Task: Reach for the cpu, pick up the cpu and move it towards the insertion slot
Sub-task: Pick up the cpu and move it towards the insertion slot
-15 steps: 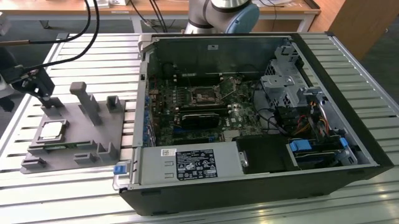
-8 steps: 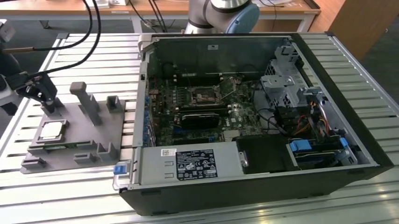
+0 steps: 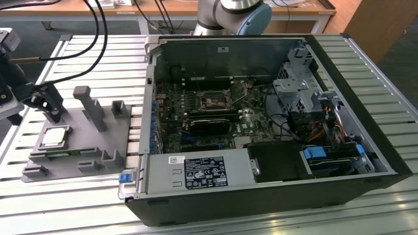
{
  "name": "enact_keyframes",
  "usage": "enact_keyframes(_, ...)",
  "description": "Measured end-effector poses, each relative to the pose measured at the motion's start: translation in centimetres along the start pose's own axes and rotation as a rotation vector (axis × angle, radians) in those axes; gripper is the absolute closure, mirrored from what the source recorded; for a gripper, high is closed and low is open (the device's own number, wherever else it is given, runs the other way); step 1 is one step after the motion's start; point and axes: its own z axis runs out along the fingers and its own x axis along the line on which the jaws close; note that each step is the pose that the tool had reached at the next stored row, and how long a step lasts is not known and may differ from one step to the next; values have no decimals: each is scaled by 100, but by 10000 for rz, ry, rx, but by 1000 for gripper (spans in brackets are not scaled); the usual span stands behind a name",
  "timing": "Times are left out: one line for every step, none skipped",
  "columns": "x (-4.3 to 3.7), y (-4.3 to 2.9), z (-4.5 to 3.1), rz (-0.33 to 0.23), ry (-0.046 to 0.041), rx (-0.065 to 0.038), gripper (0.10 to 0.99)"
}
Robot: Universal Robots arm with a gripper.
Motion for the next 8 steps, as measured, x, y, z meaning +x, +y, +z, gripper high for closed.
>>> enact_keyframes(0,-1,15,0,1,0,263)
enact_keyframes(0,-2,30,0,2,1,263)
enact_keyframes(0,-3,46,0,2,0,263)
enact_keyframes(-1,-4,61,0,3,0,263)
enact_keyframes(-1,-6,77,0,3,-1,263)
enact_keyframes(-1,-8,93,0,4,0,263)
enact_keyframes(-1,-10,109,0,4,1,263)
enact_keyframes(-1,-11,128,0,3,0,263)
